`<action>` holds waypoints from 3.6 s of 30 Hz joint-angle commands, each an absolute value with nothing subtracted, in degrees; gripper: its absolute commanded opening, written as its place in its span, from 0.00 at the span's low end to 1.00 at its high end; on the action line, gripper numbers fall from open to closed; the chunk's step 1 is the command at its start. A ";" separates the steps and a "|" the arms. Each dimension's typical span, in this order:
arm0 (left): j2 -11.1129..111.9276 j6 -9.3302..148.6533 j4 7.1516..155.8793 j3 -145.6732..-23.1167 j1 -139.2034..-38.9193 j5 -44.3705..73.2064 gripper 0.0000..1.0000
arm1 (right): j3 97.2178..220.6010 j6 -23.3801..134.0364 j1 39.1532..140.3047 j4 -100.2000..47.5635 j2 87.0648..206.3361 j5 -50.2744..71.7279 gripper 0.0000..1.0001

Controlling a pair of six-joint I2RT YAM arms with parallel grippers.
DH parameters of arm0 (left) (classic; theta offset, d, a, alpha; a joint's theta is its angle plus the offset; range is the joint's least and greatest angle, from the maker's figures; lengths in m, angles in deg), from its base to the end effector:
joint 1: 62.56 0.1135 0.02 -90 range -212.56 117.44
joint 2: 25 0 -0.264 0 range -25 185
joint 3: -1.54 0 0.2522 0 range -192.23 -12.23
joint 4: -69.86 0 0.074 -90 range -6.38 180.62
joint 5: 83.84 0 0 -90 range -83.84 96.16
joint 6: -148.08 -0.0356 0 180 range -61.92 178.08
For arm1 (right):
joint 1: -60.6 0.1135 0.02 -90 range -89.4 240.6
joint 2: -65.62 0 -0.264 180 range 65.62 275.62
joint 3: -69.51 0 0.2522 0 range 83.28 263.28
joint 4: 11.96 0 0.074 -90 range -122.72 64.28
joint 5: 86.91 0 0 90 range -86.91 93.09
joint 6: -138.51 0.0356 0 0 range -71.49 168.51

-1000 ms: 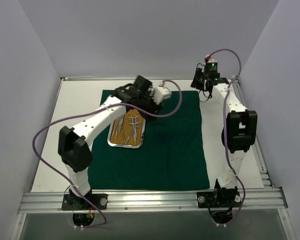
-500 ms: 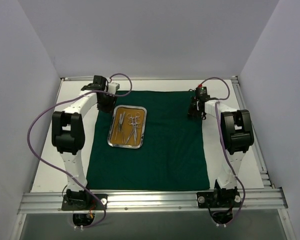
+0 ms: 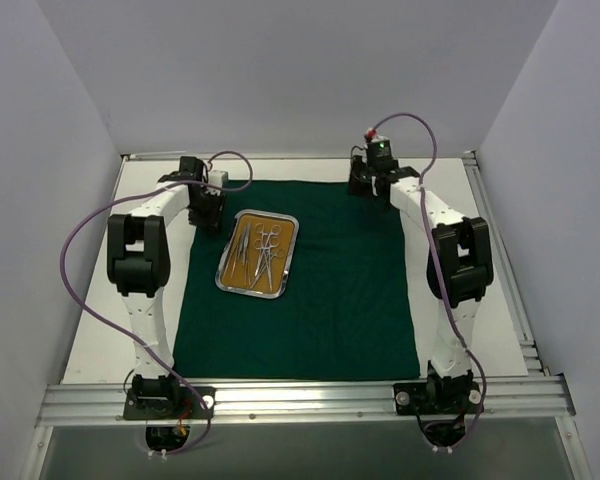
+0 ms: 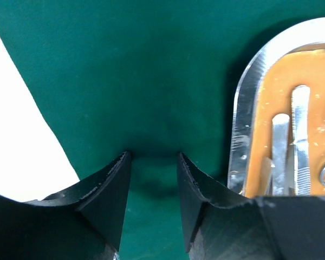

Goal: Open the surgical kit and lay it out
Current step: Adjust the container in the surgical kit.

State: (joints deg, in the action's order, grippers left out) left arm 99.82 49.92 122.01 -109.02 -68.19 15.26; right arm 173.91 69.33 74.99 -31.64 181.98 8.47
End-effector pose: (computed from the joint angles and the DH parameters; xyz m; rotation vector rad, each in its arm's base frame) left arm 0.4561 -0.0506 0.1681 0.3714 2.6947 -0.2038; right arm 0.4613 0.1218 0.2404 0.0644 2.1544 0.4604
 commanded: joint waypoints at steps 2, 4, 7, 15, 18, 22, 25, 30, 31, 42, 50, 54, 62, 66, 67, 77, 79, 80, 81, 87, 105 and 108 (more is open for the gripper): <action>95.15 50.17 119.91 -109.25 -68.10 18.81 0.49 | 185.46 64.95 80.99 -31.09 187.77 19.58 0.43; 93.40 50.00 120.88 -110.48 -68.01 18.99 0.50 | 189.34 64.43 81.87 -30.82 193.29 25.81 0.46; 90.76 49.30 123.16 -110.67 -67.84 19.69 0.50 | 198.74 60.65 83.89 -32.57 200.85 31.10 0.49; 80.75 46.22 128.09 -101.45 -67.75 23.38 0.50 | 210.27 59.59 84.95 -32.76 211.16 41.93 0.44; 79.42 45.34 129.41 -96.96 -67.75 25.05 0.50 | 209.49 59.50 84.95 -32.14 211.87 44.21 0.38; 79.59 44.64 128.71 -92.48 -67.75 24.79 0.50 | 206.86 60.73 84.60 -29.69 212.31 46.59 0.32; 80.73 44.81 128.44 -90.71 -67.75 25.40 0.50 | 206.24 61.78 84.33 -28.28 212.48 48.17 0.29; 81.18 44.55 128.53 -89.22 -67.75 28.12 0.51 | 206.32 62.40 84.59 -26.96 212.05 50.98 0.27; 81.00 44.29 128.27 -88.52 -67.75 28.30 0.54 | 206.24 62.40 84.68 -27.04 212.05 50.99 0.27; 83.81 44.19 126.51 -86.84 -67.92 28.04 0.57 | 206.06 59.94 84.95 -30.55 214.51 50.72 0.30; 86.88 44.46 125.37 -87.55 -68.36 28.30 0.52 | 206.76 58.10 85.12 -33.02 215.47 51.78 0.34; 87.32 44.72 125.10 -87.81 -68.45 28.83 0.43 | 206.67 57.57 85.56 -33.37 216.09 52.39 0.33; 87.76 45.25 125.63 -90.27 -68.71 30.41 0.12 | 206.67 58.45 85.74 -32.31 216.35 54.94 0.15; 87.24 45.78 126.94 -92.73 -68.71 30.50 0.02 | 205.62 59.14 85.22 -32.23 215.04 53.98 0.01; 87.06 45.95 127.65 -93.43 -68.63 30.68 0.02 | 204.57 61.06 84.95 -31.88 214.69 53.71 0.00; 91.36 46.48 132.22 -107.66 -68.45 28.75 0.02 | 192.44 74.52 81.26 -18.34 207.65 49.41 0.00; 95.29 45.95 133.80 -114.22 -68.36 27.34 0.02 | 192.09 76.01 81.17 -17.47 207.48 46.52 0.00; 97.06 45.69 134.94 -116.70 -68.28 27.16 0.02 | 190.95 78.20 81.17 -15.81 207.21 45.72 0.00; 99.08 45.43 137.47 -119.34 -68.19 27.25 0.02 | 190.51 79.26 81.17 -14.92 207.21 45.10 0.00; 109.20 46.39 138.11 -131.66 -67.84 25.14 0.02 | 186.12 85.59 80.73 -10.09 206.16 41.24 0.00; 116.50 49.03 133.99 -151.62 -69.15 21.19 0.02 | 181.19 90.96 80.64 -5.33 202.73 34.64 0.00; 118.87 49.38 132.58 -154.42 -69.42 19.26 0.02 | 180.40 92.72 80.82 -4.11 202.64 32.80 0.00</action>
State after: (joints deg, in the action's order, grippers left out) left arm 118.13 46.86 141.33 -149.00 -68.65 21.84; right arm 181.95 90.36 79.87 -3.09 206.13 36.06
